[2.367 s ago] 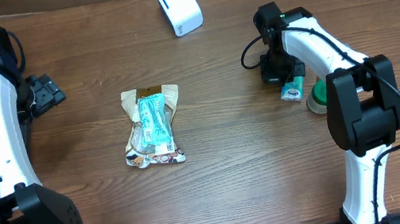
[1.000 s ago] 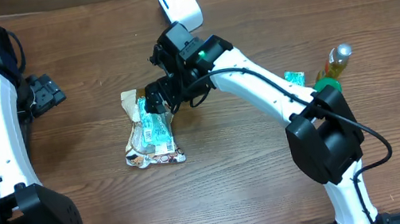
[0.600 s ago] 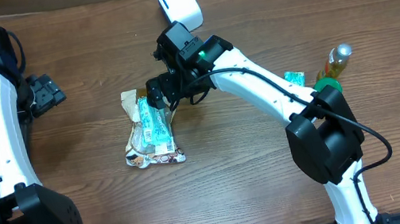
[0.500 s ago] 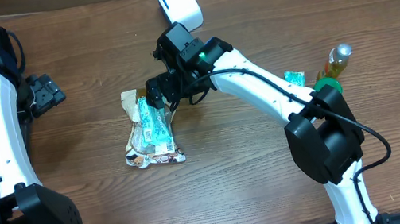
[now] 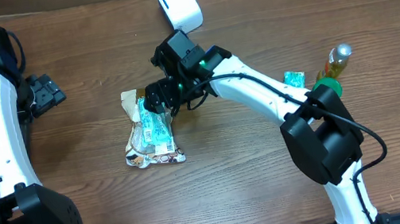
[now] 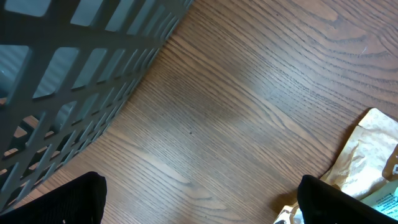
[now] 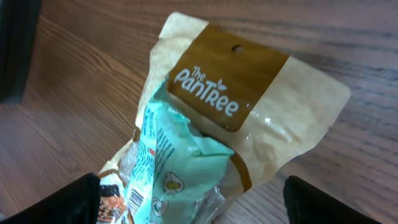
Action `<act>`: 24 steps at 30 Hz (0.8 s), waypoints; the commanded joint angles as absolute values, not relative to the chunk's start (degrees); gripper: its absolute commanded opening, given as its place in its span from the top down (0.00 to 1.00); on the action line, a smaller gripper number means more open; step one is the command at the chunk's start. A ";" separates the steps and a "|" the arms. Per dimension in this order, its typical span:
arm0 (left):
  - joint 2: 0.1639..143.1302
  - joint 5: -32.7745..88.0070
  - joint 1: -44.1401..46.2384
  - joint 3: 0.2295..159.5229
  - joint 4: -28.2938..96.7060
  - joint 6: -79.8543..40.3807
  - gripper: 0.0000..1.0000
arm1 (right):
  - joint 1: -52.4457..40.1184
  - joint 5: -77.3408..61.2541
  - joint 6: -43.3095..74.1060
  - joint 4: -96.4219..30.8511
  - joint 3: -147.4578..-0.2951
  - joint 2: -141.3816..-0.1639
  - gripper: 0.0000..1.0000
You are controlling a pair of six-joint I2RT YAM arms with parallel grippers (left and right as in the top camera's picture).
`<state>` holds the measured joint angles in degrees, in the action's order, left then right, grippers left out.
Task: Scan the item barcode
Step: 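Pull the teal pack rightward out of the Pantree bag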
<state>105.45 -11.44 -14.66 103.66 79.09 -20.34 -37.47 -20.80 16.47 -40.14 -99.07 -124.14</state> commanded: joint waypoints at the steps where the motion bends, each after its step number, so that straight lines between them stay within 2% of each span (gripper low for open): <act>1: 106.02 -12.19 -14.61 104.64 79.02 -19.27 0.01 | -38.15 -21.50 16.56 -39.40 -98.48 -124.09 0.12; 6: 106.02 -12.19 -14.61 104.66 79.02 -19.27 0.00 | -38.30 -21.52 16.53 -38.06 -98.45 -124.90 0.16; 10: 106.02 -12.19 -14.61 104.66 79.02 -19.29 0.01 | -38.30 -21.54 16.53 -37.76 -98.48 -125.19 0.41; 22: 106.02 -12.19 -14.55 104.66 79.05 -19.27 0.00 | -38.52 -22.81 16.56 -37.71 -98.45 -127.81 0.42; 24: 106.02 -12.19 -14.57 104.64 79.05 -19.27 0.01 | -38.57 -22.79 16.51 -37.71 -98.48 -128.01 0.46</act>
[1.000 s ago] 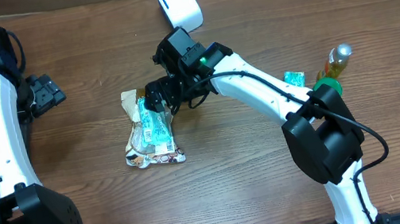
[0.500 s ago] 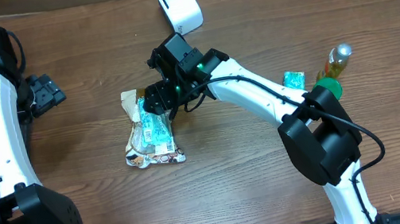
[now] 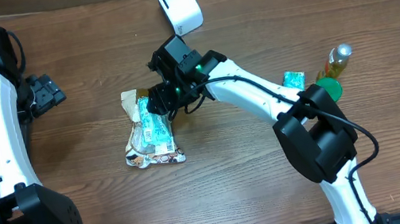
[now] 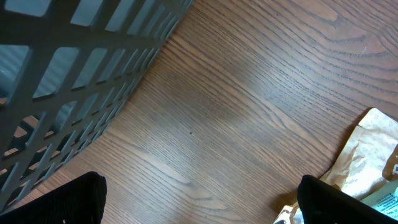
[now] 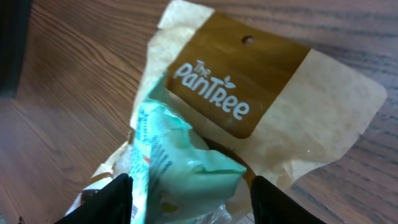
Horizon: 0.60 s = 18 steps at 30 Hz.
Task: Scan the item barcode
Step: 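Pull the teal pack rightward out of the Pantree bag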
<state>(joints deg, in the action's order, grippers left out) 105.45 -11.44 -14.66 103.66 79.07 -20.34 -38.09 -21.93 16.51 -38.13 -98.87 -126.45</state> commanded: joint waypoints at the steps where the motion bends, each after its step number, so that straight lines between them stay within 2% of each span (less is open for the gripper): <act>1: 106.02 -12.19 -14.57 104.66 79.02 -19.27 0.00 | -38.57 -22.79 16.51 -37.71 -98.48 -128.01 0.50; 4: 106.02 -12.19 -14.57 104.66 79.05 -19.27 0.01 | -38.57 -22.85 16.53 -37.54 -98.89 -127.94 0.73; 9: 106.02 -12.19 -14.48 104.66 79.02 -19.27 0.00 | -37.69 -26.30 16.49 -38.02 -99.98 -126.65 0.92; 11: 106.02 -12.19 -14.48 104.64 79.02 -19.27 0.00 | -36.88 -27.33 16.51 -38.20 -99.98 -125.43 0.96; 18: 106.02 -12.19 -14.46 104.66 79.05 -19.27 0.01 | -31.51 -27.33 16.51 -43.75 -99.98 -121.14 0.96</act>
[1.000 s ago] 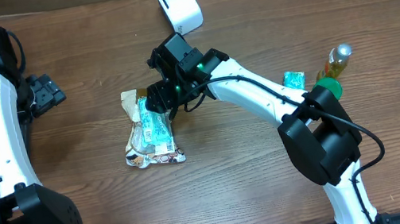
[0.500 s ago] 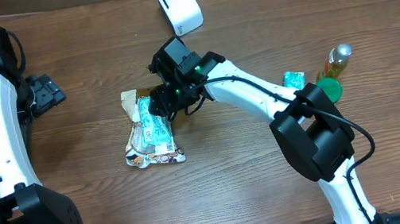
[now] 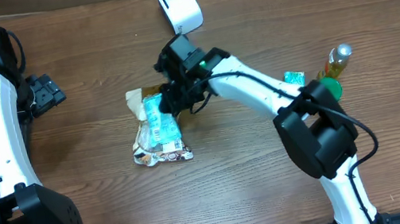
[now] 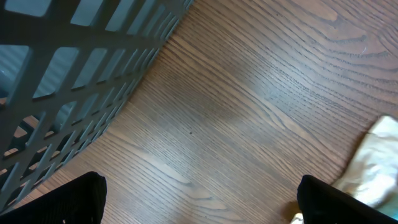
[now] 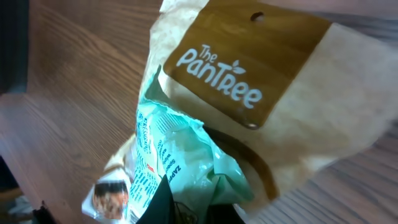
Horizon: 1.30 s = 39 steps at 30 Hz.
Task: Scan the item barcode
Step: 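Pull the teal pack rightward out of the Pantree bag, then set the teal pack on the table and open the right gripper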
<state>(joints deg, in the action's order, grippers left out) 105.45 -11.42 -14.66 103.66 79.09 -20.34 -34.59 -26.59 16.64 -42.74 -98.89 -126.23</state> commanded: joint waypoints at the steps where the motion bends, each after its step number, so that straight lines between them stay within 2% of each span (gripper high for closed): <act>1: 106.02 -12.19 -14.46 104.64 79.02 -19.27 0.01 | -30.48 -27.33 16.49 -44.88 -99.98 -120.86 0.96; 9: 106.02 -12.19 -14.52 104.66 79.02 -19.27 0.00 | -22.59 -27.46 13.43 -55.09 -99.79 -120.75 0.96; 14: 106.02 -12.19 -14.50 104.66 79.05 -19.27 0.00 | -21.45 -27.09 13.47 -57.84 -96.27 -120.77 0.96; 24: 106.02 -12.19 -14.50 104.66 79.05 -19.27 0.00 | -27.07 -27.16 18.06 -48.60 -84.84 -120.77 0.96; 31: 106.02 -12.19 -14.50 104.66 79.02 -19.27 0.00 | -32.23 -27.27 18.26 -39.44 -82.83 -120.77 0.96; 39: 106.02 -12.19 -14.50 104.66 79.02 -19.27 0.01 | -30.89 -27.09 20.18 -36.73 -83.46 -120.77 0.96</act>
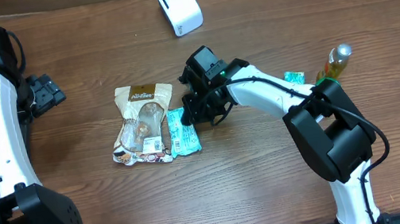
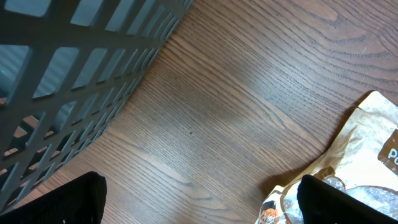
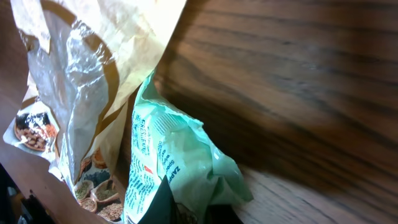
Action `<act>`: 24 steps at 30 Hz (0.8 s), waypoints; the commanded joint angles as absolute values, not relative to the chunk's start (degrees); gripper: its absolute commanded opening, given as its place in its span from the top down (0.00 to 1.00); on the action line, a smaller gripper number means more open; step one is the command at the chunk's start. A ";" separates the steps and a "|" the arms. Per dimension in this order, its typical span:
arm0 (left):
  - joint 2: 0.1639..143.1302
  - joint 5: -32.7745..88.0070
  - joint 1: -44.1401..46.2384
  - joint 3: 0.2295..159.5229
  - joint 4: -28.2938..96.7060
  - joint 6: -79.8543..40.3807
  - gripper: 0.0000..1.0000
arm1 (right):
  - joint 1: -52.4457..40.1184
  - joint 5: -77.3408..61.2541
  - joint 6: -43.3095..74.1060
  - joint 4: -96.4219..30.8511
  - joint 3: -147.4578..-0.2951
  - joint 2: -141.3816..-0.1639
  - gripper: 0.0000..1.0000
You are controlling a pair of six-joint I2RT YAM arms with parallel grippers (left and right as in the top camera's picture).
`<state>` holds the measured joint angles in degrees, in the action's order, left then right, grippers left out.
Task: Scan the item barcode
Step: 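Set the teal pack on the table and open the right gripper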
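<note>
A teal snack packet is pinched at one end by my right gripper, which is shut on it. In the overhead view the teal packet lies just right of a tan PanTree pouch, with the right gripper at the packet's upper right end. The white barcode scanner stands at the back of the table, well away from the packet. My left gripper is open at the far left, holding nothing, its fingers dark at the frame's lower corners.
A grey mesh basket stands by the left arm, also at the overhead's top left as the basket. A yellow bottle, a green cap and a small teal sachet sit at the right.
My right gripper, still shut on the teal packet, has moved right and nearer. The packet is now off the tan pouch and beside its right edge. The pouch sits further left.
My right gripper was open over the teal packet lying on the tan pouch. Then its fingers stood closer around the packet. Then it was shut on the packet, with the pouch shifted right. Now the packet is clear of the pouch. The left arm stayed still.
</note>
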<state>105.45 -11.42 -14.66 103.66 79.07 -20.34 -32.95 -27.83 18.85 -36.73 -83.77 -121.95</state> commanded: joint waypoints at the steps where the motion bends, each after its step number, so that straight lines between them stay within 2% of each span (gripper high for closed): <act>1: 106.02 -12.19 -14.50 104.64 79.02 -19.27 0.00 | -30.15 -27.11 20.18 -37.17 -83.61 -120.75 0.96; 10: 106.02 -12.19 -14.50 104.66 79.02 -19.29 0.00 | -22.98 -27.07 19.49 -42.81 -84.40 -120.75 0.96; 21: 106.02 -12.19 -14.50 104.66 79.02 -19.27 0.00 | -22.02 -25.61 19.31 -41.56 -84.53 -120.75 0.94; 23: 106.02 -12.19 -14.50 104.66 79.02 -19.27 0.00 | -21.96 -25.56 19.29 -41.71 -85.12 -120.75 0.86; 24: 106.02 -12.19 -14.50 104.66 79.02 -19.27 0.01 | -21.91 -25.56 19.29 -41.69 -85.38 -120.75 0.78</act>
<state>105.45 -11.42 -14.66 103.66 79.09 -20.34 -21.91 -27.99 19.81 -41.91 -83.99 -121.95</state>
